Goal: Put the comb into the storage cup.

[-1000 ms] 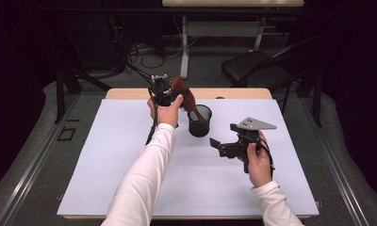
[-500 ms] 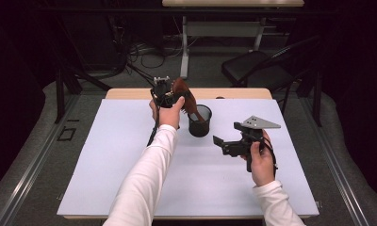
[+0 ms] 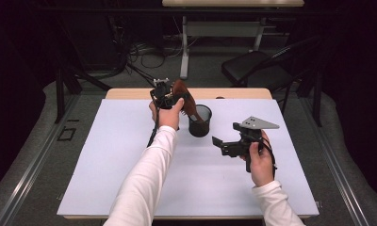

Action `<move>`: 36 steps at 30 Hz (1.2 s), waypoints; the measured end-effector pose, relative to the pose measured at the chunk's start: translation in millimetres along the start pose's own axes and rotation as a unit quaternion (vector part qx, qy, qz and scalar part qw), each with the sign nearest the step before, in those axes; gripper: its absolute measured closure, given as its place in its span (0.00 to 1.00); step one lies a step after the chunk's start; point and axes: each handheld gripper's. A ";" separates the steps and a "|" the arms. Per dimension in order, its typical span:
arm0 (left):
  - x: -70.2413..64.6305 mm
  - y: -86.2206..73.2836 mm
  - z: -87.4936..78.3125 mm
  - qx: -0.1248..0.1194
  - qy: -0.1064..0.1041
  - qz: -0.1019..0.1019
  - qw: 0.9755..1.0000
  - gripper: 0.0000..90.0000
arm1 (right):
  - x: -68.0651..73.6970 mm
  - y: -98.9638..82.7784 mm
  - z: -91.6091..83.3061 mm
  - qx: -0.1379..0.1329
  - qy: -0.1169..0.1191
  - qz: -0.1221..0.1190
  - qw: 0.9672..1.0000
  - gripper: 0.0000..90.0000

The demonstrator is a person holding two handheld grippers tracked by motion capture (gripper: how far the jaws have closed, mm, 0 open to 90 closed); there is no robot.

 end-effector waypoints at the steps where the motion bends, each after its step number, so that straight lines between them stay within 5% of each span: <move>1: 0.1 0.0 0.1 0.000 0.000 0.000 1.000 0.53 | 0.1 -0.1 0.1 0.000 0.000 0.000 1.000 0.01; 25: 3.5 -2.7 1.0 -0.003 -0.007 0.002 1.000 0.52 | 1.7 -1.4 2.7 0.005 0.002 -0.001 1.000 0.01; 36: 12.9 -4.2 1.1 -0.008 -0.017 -0.016 1.000 0.52 | 1.7 -1.5 2.8 0.006 0.002 0.000 1.000 0.01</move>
Point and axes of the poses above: each handheld gripper's, and its own axes: z roughly forward along the jaws, y roughly out of its top, x roughly to its left, and after that the axes turned 3 degrees about x, right-handed
